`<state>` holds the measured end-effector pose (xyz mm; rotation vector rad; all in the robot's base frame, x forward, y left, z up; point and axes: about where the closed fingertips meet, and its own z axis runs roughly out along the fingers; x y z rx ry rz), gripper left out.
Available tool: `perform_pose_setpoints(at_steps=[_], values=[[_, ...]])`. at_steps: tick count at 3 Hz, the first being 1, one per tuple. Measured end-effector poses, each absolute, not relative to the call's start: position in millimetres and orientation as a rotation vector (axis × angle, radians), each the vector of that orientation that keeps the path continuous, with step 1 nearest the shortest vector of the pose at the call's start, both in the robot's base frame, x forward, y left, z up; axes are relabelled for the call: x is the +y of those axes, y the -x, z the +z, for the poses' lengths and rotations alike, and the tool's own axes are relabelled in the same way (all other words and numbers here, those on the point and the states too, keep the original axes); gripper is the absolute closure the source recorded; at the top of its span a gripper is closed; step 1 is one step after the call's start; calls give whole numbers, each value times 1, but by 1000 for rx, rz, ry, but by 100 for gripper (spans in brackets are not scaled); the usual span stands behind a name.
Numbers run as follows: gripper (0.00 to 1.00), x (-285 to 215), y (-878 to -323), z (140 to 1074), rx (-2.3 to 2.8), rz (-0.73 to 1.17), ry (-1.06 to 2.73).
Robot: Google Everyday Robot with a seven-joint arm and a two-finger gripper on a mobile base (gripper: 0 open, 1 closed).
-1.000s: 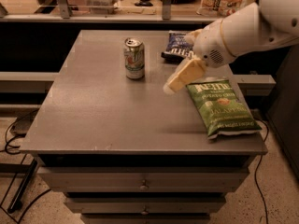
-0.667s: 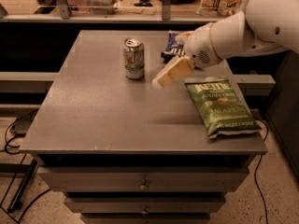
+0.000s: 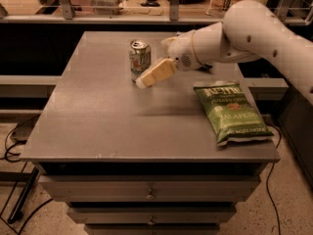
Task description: Knock 7up can over
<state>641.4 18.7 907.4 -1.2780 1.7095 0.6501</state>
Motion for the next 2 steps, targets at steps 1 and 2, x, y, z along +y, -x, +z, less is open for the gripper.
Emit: perform_pose_setpoints(at_steps=[1,2], values=[[0,45,-654,896,1706,694,1290],[16,72,-663,889,1685,740,1305]])
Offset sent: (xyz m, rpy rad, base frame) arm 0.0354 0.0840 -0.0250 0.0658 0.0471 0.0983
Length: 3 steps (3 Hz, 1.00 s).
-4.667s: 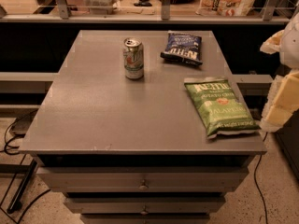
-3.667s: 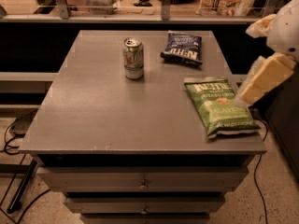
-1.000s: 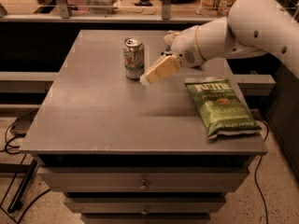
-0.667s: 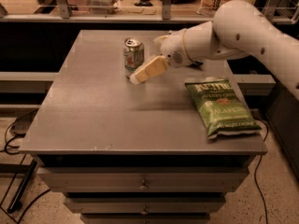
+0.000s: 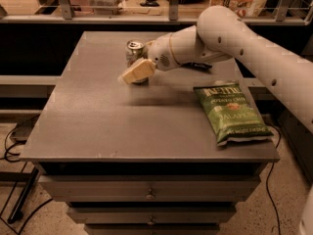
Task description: Knock 7up can over
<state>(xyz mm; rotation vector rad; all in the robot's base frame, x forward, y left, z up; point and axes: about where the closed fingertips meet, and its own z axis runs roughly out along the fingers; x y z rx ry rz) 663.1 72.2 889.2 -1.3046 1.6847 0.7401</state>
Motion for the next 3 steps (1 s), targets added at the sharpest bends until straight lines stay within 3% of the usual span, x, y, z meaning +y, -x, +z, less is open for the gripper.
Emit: perform_pose_setpoints(at_steps=[3], values=[[86,106,-665,912,1621,704,1412]])
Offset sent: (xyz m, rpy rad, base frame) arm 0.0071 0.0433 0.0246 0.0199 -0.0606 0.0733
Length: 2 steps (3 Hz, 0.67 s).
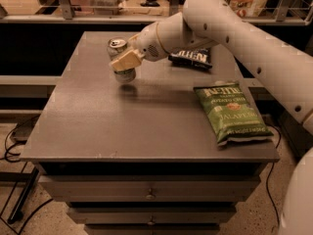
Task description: Knock 7up can over
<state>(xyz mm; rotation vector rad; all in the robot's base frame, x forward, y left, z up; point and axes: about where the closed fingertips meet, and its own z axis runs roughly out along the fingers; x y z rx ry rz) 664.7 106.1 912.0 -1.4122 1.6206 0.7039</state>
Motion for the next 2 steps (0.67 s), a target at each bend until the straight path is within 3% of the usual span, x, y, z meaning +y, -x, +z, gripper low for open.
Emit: perform_pose_setpoints(at_steps=[1,2], values=[[100,97,-660,924,1651,576,1519],[98,75,-656,915,1714,358,1699]])
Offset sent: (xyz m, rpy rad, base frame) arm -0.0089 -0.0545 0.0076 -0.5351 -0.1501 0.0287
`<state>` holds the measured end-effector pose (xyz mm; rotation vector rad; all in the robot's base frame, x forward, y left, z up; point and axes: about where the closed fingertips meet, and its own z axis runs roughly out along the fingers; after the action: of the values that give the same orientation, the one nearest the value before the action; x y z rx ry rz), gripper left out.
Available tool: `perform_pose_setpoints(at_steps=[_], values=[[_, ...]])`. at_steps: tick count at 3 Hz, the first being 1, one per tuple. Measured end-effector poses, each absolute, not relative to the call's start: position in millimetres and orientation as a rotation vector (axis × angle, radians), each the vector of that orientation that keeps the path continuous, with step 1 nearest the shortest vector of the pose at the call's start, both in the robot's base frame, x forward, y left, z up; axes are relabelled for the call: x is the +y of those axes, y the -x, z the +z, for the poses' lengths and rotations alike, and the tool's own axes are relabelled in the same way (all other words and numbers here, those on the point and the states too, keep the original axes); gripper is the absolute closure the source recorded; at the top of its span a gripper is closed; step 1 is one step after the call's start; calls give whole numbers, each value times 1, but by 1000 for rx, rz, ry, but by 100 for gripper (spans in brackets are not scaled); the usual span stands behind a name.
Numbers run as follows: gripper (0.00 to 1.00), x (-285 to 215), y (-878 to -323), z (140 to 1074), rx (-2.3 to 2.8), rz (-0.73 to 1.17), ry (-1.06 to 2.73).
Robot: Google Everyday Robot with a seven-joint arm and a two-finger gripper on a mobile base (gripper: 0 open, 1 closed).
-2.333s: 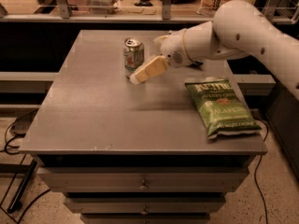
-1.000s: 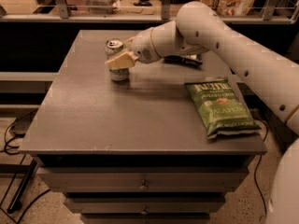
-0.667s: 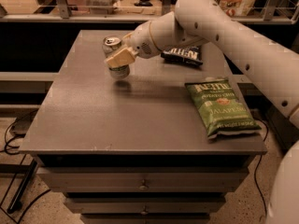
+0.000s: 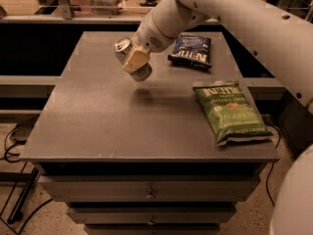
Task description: Knock 7up can over
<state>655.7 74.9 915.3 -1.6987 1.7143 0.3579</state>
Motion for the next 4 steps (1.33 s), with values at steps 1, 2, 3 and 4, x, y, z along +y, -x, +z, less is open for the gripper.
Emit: perform_pose_setpoints(at_steps=[1,2,3,4], values=[[77,60,-654,900,1758,243,1797],[54,38,-652,878,1831,136,1870],[30,31,-652,873,1854,105,1887],[7,23,-648,865,1875,80,1913]])
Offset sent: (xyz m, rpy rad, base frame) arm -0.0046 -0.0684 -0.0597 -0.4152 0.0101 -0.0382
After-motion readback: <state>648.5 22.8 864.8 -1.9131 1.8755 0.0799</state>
